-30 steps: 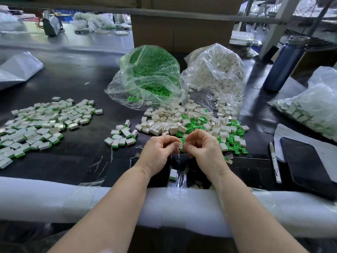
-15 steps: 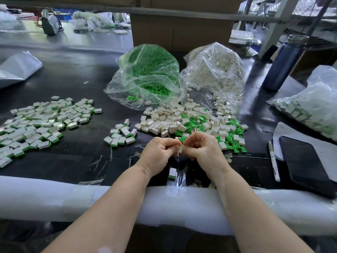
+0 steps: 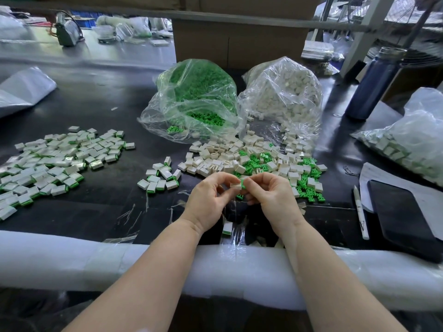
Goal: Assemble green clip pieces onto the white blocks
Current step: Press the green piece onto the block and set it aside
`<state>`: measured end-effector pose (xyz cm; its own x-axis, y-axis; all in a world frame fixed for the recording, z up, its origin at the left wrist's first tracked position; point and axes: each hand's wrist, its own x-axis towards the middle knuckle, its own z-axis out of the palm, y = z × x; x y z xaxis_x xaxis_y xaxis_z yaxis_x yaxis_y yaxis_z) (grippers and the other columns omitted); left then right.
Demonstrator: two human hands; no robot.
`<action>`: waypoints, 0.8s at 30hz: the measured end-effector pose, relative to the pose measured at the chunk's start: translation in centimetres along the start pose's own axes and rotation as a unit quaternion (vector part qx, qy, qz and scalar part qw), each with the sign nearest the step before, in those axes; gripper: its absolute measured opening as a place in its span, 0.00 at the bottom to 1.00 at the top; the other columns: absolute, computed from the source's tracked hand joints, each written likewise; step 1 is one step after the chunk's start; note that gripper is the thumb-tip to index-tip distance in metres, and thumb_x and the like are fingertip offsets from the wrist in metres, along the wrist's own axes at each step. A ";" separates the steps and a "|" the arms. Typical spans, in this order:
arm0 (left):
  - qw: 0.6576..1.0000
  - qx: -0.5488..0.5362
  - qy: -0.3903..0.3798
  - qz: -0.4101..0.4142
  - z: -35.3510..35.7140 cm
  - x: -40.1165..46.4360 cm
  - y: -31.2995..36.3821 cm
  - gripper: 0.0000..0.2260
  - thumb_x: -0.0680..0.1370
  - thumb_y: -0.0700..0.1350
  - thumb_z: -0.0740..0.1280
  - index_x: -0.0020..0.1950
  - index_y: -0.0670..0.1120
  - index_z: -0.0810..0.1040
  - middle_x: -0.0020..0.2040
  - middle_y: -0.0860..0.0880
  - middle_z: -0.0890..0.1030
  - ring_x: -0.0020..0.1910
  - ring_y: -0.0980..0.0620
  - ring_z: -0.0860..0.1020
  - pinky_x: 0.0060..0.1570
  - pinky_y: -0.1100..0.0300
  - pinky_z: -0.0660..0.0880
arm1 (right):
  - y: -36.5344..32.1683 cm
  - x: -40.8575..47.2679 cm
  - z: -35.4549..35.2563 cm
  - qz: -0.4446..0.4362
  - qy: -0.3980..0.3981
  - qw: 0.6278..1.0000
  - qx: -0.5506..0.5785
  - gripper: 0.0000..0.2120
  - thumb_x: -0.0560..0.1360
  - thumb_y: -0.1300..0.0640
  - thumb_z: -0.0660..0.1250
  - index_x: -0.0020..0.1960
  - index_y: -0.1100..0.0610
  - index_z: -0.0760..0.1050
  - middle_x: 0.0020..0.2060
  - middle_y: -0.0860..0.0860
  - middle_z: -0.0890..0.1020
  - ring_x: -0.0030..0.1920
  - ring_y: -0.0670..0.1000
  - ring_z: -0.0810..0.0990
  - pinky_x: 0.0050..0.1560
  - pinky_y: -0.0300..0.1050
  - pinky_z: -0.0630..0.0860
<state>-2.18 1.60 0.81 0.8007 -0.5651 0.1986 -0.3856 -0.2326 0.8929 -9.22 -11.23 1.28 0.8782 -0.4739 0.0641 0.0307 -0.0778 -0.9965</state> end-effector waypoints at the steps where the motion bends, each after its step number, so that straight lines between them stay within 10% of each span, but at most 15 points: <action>1: 1.000 -0.005 -0.001 -0.007 0.0 0.1 0.0 0.04 0.76 0.45 0.68 0.48 0.48 0.80 0.39 0.54 0.79 0.39 0.54 0.75 0.47 0.61 0.74 | -0.1 0.0 0.0 0.000 -0.006 1.000 0.004 0.03 0.74 0.62 0.68 0.43 0.60 0.79 0.31 0.51 0.82 0.31 0.45 0.79 0.32 0.35 0.76; 9: 0.998 -0.025 -0.030 -0.038 -0.3 0.2 -0.2 0.06 0.79 0.45 0.63 0.44 0.49 0.79 0.37 0.55 0.79 0.38 0.61 0.74 0.45 0.69 0.71 | -0.1 -0.2 0.4 0.007 -0.011 0.999 -0.038 0.04 0.74 0.63 0.69 0.41 0.63 0.78 0.29 0.52 0.80 0.28 0.44 0.77 0.31 0.34 0.75; 15: 0.998 0.012 -0.049 -0.044 -0.4 0.1 -0.2 0.07 0.78 0.46 0.64 0.43 0.50 0.80 0.40 0.48 0.82 0.43 0.48 0.78 0.53 0.48 0.74 | -0.2 -0.2 0.4 0.018 -0.028 0.997 -0.071 0.06 0.74 0.64 0.68 0.38 0.63 0.77 0.27 0.53 0.78 0.25 0.42 0.74 0.29 0.33 0.72; 24: 0.997 0.034 -0.057 -0.041 -0.3 -0.1 -0.2 0.06 0.78 0.45 0.64 0.45 0.49 0.81 0.41 0.48 0.82 0.45 0.48 0.78 0.53 0.49 0.74 | -0.4 -0.2 0.1 0.037 -0.052 0.995 -0.073 0.07 0.74 0.64 0.68 0.37 0.61 0.76 0.24 0.49 0.78 0.24 0.41 0.74 0.28 0.32 0.71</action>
<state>-2.01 1.97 0.72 0.7749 -0.6277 0.0748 -0.3540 -0.3328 0.8740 -9.37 -11.06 1.62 0.9207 -0.3896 -0.0234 -0.0993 -0.1759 -0.9794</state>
